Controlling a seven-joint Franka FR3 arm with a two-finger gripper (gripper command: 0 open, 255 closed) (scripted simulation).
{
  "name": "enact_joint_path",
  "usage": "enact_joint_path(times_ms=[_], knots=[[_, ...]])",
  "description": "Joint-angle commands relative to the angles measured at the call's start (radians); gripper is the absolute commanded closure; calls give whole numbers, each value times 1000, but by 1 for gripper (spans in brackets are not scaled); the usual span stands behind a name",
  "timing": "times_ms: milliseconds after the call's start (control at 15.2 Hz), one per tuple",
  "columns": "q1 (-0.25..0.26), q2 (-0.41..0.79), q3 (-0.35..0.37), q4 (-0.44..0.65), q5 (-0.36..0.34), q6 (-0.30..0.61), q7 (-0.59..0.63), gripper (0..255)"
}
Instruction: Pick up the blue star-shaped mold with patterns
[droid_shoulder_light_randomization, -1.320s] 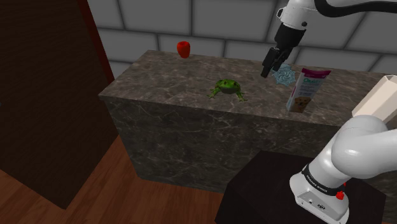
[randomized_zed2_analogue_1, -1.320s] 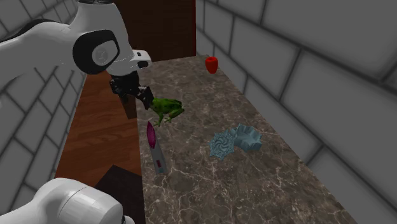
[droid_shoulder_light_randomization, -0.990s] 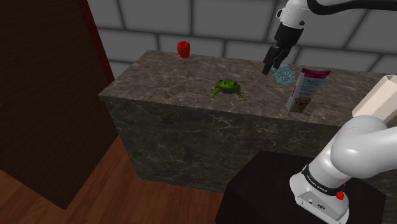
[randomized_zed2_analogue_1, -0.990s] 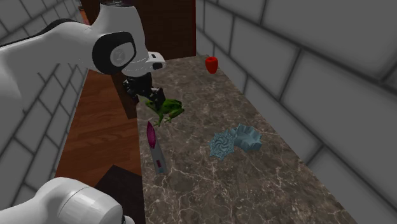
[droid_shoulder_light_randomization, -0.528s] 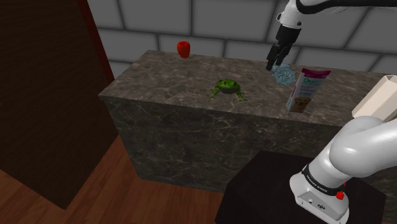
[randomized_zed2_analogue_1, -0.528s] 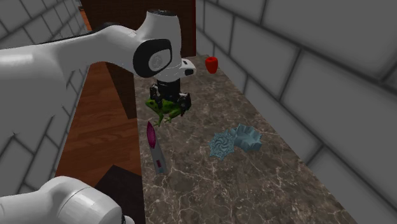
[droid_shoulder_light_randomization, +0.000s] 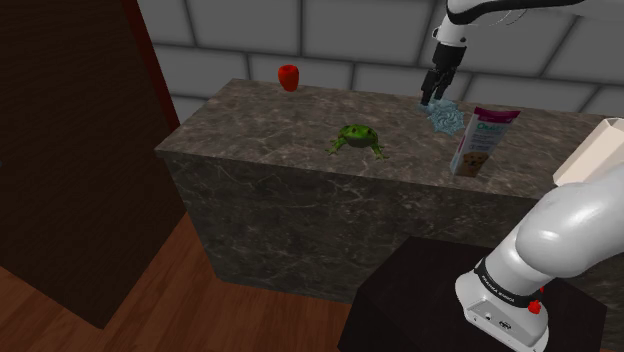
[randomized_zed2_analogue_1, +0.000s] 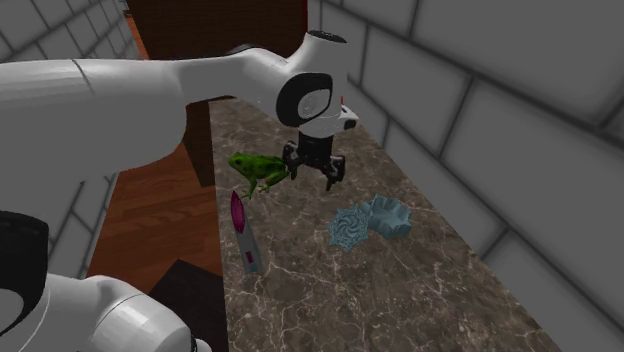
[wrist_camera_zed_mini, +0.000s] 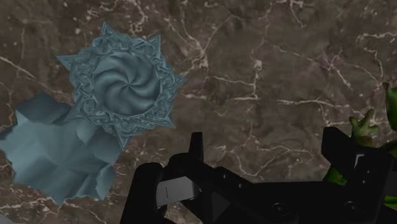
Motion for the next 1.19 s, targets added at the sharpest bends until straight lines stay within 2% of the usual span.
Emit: enact_joint_path(times_ms=[0,396,660,1122], knots=[[-9,66,-35,52,7,-4,-50,0],[-51,301,-123,246,66,-28,-201,0],[-103,471,-159,402,124,-64,-296,0],[-104,482,-154,321,131,26,-301,0]])
